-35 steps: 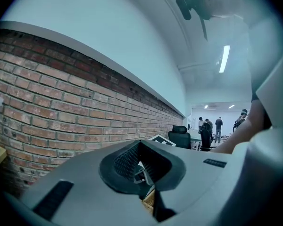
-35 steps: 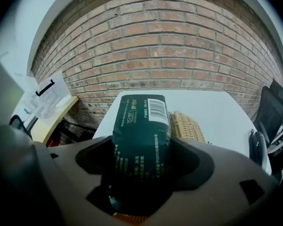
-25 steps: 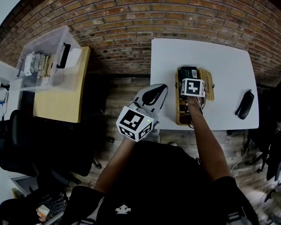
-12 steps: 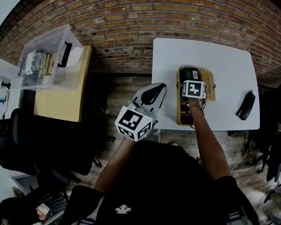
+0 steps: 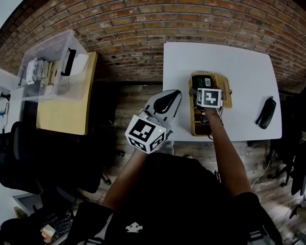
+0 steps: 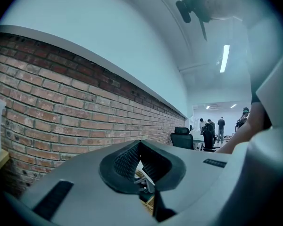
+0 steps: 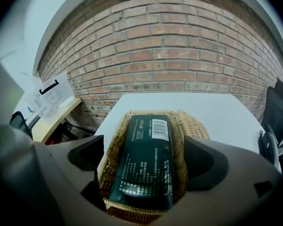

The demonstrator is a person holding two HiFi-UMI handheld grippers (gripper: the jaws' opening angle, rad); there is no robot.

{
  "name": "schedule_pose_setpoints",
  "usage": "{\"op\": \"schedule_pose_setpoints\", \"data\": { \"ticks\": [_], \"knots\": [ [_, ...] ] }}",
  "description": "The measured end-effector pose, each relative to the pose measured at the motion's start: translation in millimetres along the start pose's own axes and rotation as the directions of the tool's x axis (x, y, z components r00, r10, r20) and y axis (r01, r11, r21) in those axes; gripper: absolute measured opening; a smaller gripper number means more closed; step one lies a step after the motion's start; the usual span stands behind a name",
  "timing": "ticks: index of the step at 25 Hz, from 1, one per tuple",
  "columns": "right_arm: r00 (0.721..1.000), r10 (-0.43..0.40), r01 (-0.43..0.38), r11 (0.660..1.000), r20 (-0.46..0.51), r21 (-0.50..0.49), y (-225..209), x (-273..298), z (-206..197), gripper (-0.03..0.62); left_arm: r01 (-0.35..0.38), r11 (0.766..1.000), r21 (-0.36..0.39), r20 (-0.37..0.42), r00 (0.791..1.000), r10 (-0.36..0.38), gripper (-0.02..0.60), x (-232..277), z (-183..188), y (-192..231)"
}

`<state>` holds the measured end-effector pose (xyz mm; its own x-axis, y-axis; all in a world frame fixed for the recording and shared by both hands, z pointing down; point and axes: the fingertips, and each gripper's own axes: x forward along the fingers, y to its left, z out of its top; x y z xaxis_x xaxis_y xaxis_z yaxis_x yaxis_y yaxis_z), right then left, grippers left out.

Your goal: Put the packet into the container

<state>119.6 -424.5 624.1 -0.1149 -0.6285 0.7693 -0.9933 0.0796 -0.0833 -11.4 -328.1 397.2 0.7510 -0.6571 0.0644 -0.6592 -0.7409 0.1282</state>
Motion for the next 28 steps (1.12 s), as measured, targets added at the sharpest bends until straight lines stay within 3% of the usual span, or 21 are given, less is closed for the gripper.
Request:
{"op": "schedule_pose_setpoints", "data": {
  "ticks": [8, 11, 14, 18, 24, 28],
  "knots": [
    [0.998, 0.021, -0.018, 0.999, 0.054, -0.051, 3, -17, 9, 0.511, 0.006, 1.000, 0.004, 0.003, 1.000, -0.006, 0.006, 0, 1, 0],
    [0.992, 0.053, -0.044, 0.996, 0.112, -0.078, 6, -32, 18, 0.507, 0.013, 1.000, 0.005, 0.005, 1.000, -0.013, 0.006, 2, 2, -2],
    [0.977, 0.124, -0.109, 0.990, 0.170, -0.094, 16, -48, 27, 0.464, 0.022, 1.000, 0.008, 0.008, 1.000, -0.022, 0.006, 5, 3, -5],
    [0.946, 0.187, -0.159, 0.979, 0.264, -0.127, 28, -84, 44, 0.314, 0.032, 0.999, 0.012, 0.011, 0.999, -0.032, 0.006, 8, 5, -9],
    [0.887, 0.255, -0.185, 0.960, 0.386, -0.208, 38, -141, 65, 0.170, 0.042, 0.999, 0.022, 0.014, 0.999, -0.042, 0.006, 15, 9, -15],
    [0.818, 0.314, -0.201, 0.941, 0.482, -0.272, 46, -177, 73, 0.077, 0.047, 0.999, 0.026, 0.013, 0.999, -0.047, 0.006, 18, 9, -20]
  ]
}}
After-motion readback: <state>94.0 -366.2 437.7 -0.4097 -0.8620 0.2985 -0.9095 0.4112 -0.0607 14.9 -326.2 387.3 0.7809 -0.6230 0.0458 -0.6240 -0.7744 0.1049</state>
